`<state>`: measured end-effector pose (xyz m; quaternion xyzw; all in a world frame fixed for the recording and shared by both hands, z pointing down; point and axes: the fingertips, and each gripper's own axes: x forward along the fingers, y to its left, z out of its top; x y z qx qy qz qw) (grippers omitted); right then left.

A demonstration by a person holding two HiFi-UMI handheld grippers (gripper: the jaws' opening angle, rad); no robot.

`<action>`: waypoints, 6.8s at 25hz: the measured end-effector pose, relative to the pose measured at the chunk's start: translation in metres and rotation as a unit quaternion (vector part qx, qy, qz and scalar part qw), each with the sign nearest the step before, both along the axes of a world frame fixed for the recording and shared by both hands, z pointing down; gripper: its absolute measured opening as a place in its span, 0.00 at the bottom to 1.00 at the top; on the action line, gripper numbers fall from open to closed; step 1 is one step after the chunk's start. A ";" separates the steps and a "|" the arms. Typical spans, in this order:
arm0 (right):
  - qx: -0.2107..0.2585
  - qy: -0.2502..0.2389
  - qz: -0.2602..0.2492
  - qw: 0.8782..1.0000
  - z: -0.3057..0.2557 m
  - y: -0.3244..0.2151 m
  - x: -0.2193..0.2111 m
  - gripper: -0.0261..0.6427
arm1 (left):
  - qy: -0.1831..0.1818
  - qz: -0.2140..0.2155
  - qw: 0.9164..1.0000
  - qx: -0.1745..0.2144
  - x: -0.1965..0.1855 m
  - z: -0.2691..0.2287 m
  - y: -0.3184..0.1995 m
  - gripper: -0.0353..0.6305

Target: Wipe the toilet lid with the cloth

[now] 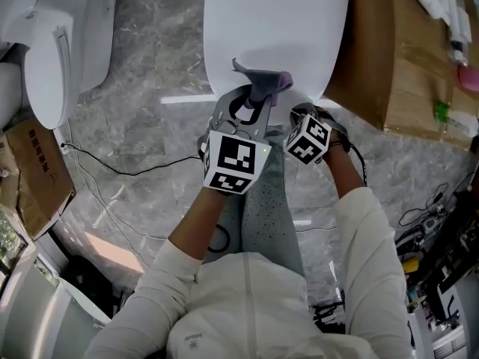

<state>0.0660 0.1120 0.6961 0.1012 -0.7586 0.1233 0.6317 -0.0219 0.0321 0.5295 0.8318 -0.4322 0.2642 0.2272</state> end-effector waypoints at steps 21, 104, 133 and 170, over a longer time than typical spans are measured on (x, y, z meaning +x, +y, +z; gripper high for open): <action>0.100 -0.227 0.316 0.916 -0.133 -0.129 -0.002 0.06 | -0.038 -0.055 0.998 -0.013 -0.016 0.046 -0.124 0.15; 0.168 -0.284 0.401 0.854 -0.263 -0.046 -0.007 0.06 | -0.052 -0.060 0.992 -0.102 -0.060 0.025 0.034 0.15; 0.377 -0.399 0.322 0.771 -0.543 -0.098 -0.032 0.06 | 0.027 -0.032 0.964 0.264 -0.031 -0.363 -0.032 0.15; 0.404 -0.440 0.272 0.754 -0.595 -0.006 -0.030 0.06 | 0.046 -0.048 0.945 0.319 -0.009 -0.421 0.080 0.15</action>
